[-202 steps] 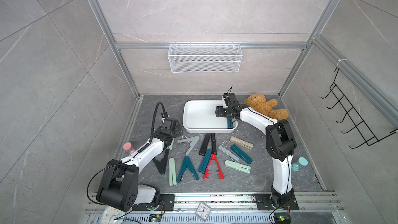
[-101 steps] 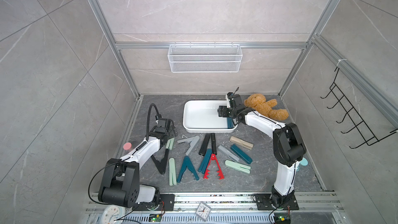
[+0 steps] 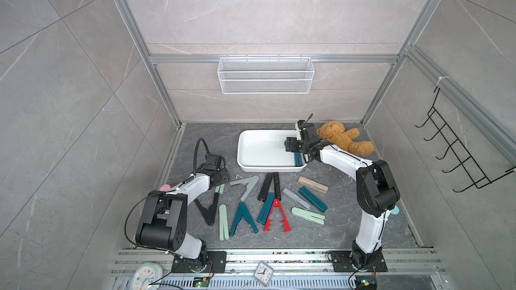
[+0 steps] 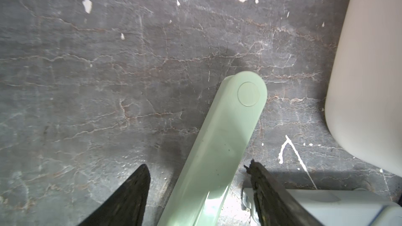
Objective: Put the pruning pliers into the storage box
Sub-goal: Pick up the pruning pliers from the center of the board.
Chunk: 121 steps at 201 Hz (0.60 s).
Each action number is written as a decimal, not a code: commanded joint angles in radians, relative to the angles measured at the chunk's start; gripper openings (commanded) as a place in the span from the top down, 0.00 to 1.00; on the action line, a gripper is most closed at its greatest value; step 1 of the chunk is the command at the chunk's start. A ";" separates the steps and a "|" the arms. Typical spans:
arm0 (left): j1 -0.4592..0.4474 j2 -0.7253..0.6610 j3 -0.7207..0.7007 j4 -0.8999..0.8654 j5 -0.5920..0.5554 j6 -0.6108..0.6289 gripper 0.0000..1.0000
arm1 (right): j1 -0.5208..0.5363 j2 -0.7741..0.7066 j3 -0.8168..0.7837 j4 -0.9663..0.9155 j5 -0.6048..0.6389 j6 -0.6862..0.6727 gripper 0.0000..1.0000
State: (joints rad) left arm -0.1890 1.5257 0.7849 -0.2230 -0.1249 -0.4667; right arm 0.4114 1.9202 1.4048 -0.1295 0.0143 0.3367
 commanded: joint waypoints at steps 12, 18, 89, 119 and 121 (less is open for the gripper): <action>0.007 0.020 0.042 -0.013 0.031 0.023 0.32 | -0.010 -0.041 -0.010 0.009 0.002 0.010 0.18; 0.008 0.023 0.042 -0.013 0.032 0.022 0.33 | -0.010 -0.041 -0.009 0.010 0.003 0.011 0.18; 0.011 0.066 0.062 -0.015 0.055 0.034 0.46 | -0.019 -0.051 -0.030 0.026 0.002 0.022 0.18; 0.011 0.098 0.079 -0.018 0.074 0.036 0.49 | -0.027 -0.054 -0.035 0.025 0.000 0.025 0.18; 0.011 0.099 0.080 -0.019 0.077 0.036 0.50 | -0.028 -0.055 -0.036 0.024 0.001 0.025 0.18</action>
State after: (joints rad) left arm -0.1841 1.6016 0.8253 -0.2283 -0.0757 -0.4519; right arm 0.3920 1.9076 1.3869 -0.1169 0.0139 0.3473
